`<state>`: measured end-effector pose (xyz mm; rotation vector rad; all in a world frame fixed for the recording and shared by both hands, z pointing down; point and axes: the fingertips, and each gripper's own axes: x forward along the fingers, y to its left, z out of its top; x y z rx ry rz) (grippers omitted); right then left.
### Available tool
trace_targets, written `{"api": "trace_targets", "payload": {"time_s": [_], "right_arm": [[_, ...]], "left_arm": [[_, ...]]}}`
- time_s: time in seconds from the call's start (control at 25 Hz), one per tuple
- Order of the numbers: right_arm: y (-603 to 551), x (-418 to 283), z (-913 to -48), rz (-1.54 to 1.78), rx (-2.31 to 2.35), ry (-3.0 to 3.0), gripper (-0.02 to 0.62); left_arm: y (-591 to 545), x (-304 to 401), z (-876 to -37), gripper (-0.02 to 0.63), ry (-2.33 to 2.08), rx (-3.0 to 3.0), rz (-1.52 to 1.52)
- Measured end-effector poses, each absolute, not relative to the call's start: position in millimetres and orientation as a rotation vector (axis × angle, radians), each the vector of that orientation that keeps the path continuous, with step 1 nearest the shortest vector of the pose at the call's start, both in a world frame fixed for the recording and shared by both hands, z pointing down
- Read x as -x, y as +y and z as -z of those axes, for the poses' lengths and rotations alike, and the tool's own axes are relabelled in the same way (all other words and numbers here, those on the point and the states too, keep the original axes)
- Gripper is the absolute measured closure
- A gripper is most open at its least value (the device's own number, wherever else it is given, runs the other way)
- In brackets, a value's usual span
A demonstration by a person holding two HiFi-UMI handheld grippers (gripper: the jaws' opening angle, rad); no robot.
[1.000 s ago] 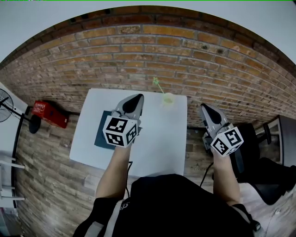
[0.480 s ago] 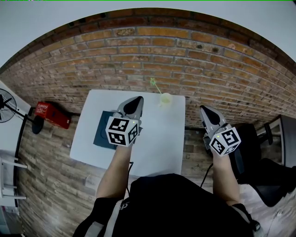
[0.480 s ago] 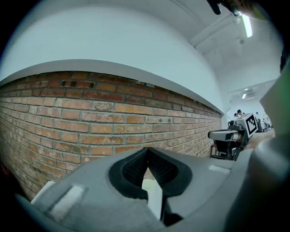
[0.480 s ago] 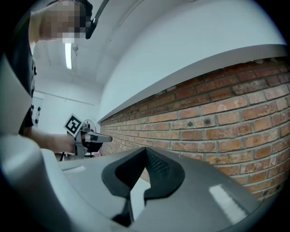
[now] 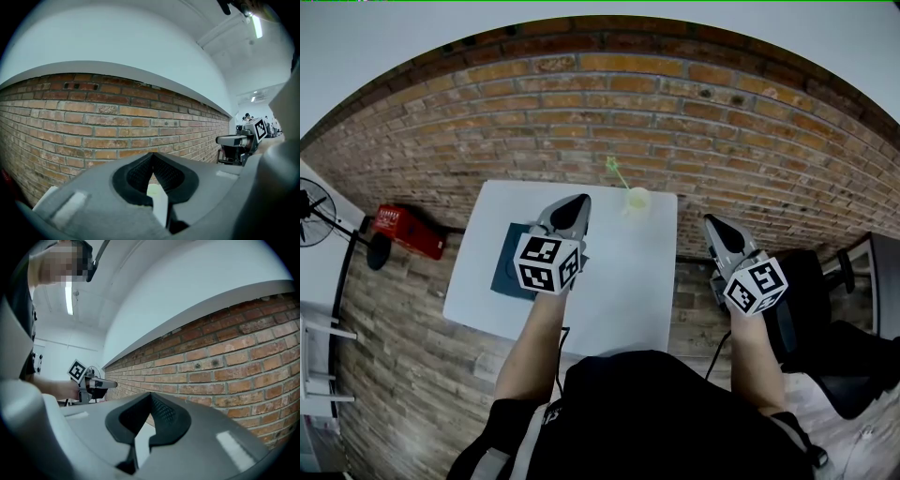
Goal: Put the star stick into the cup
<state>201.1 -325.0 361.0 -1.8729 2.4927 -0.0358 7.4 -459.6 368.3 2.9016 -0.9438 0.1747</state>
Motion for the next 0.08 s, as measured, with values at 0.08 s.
{"api": "trace_targets", "payload": {"time_s": [0.08], "right_arm": [[-325.5, -199.6, -361.6, 0.038, 1.869, 2.494, 0.598]], "left_arm": [[-460.0, -6.9, -369.0, 0.597, -0.942, -2.902, -0.175]]}}
